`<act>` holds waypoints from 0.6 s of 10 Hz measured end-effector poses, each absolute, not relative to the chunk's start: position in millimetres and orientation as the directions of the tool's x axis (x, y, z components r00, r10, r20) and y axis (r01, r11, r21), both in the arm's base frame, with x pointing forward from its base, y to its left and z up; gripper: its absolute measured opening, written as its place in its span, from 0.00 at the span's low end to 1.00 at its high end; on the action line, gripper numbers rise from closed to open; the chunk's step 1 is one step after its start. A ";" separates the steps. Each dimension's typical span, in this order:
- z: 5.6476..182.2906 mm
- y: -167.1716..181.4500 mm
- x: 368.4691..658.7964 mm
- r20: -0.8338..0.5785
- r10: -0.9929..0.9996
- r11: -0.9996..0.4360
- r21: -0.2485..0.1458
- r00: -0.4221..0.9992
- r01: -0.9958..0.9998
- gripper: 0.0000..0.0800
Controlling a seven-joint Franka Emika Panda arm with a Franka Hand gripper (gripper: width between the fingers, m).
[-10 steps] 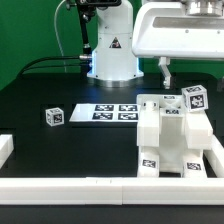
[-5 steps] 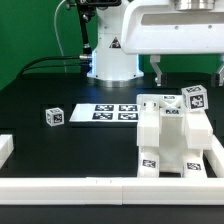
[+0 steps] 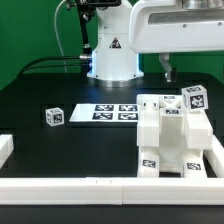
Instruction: Assemble chair
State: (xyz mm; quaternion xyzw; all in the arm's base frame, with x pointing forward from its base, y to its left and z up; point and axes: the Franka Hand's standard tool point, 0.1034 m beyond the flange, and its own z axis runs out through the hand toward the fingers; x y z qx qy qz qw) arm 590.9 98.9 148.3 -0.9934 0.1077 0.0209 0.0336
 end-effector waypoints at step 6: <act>128.3 101.8 593.3 0.015 -0.173 -0.984 -0.043 0.985 -0.172 0.81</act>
Offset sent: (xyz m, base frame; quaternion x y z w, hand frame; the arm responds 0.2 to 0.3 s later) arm 0.0045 0.0056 -0.0227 -0.0127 0.0525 -0.0609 0.9967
